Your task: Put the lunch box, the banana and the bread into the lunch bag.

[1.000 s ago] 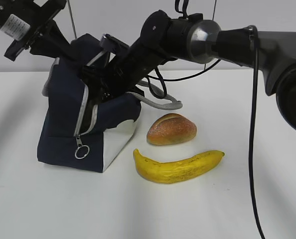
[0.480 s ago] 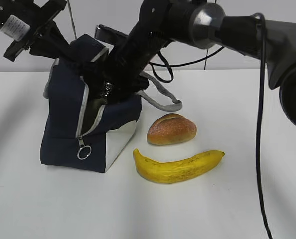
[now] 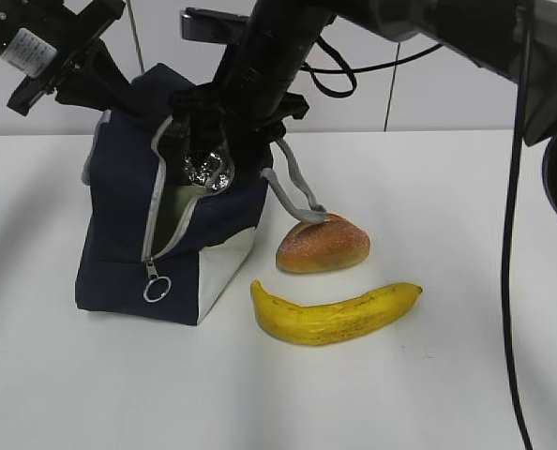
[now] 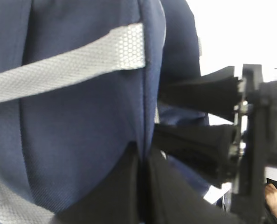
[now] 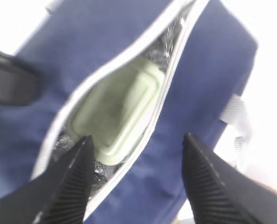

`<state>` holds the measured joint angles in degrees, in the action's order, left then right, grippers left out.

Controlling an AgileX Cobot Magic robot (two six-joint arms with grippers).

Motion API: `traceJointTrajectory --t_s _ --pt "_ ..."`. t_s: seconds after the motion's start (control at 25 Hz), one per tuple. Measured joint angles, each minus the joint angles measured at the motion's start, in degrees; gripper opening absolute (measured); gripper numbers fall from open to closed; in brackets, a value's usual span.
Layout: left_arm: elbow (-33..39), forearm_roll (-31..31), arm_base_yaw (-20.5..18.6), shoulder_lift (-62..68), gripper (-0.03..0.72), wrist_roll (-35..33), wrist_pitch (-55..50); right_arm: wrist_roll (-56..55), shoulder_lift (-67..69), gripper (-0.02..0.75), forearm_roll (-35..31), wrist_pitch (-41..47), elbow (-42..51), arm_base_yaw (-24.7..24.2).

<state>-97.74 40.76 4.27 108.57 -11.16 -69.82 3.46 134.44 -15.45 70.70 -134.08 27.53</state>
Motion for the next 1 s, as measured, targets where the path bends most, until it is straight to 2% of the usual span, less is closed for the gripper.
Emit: traceJointTrajectory --t_s 0.52,0.68,1.0 --pt "0.00 0.00 0.00 0.00 -0.003 0.00 -0.04 0.00 -13.53 0.442 5.28 0.87 1.32 -0.87" --pt "0.00 0.00 0.00 0.00 -0.003 0.00 -0.04 0.00 -18.29 0.442 8.71 1.02 6.69 -0.87" --pt "0.00 0.00 0.00 0.00 -0.003 0.00 -0.04 0.45 -26.01 0.442 17.11 1.02 23.21 -0.93"
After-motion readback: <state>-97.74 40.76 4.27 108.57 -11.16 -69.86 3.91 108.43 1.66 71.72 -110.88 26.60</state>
